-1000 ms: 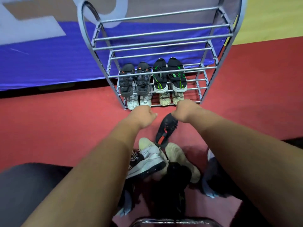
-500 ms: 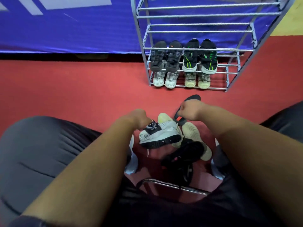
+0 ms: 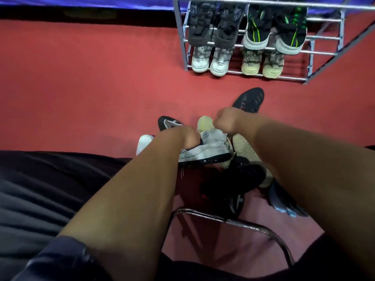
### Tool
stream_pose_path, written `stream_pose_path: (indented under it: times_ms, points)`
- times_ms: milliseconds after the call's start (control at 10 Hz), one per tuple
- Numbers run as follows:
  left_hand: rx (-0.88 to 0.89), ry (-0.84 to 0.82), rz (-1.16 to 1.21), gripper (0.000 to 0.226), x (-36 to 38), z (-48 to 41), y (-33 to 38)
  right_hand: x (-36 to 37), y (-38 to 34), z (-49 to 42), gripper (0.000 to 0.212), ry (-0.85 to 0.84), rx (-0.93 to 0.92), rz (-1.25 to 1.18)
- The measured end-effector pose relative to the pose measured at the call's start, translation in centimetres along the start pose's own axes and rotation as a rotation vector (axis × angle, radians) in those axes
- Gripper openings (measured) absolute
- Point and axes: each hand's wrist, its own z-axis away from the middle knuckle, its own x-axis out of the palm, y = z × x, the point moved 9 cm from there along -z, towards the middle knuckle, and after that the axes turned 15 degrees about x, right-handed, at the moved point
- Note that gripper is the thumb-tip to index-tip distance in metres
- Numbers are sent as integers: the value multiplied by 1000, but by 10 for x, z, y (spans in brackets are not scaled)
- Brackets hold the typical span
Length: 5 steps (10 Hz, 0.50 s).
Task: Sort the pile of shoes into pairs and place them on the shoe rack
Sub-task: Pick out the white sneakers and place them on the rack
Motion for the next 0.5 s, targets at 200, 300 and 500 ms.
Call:
stream_pose_path:
  times_ms: [200, 300, 500]
  points:
    - [-56, 25, 44, 48, 55, -32, -43, 71, 32, -42, 43, -123, 69, 80]
    - [-101, 87, 150, 55, 49, -44, -50, 87, 35, -54, 57, -159, 103, 113]
    - [-84, 191, 345, 81, 35, -58, -58, 95, 13, -68, 37, -150, 24, 291]
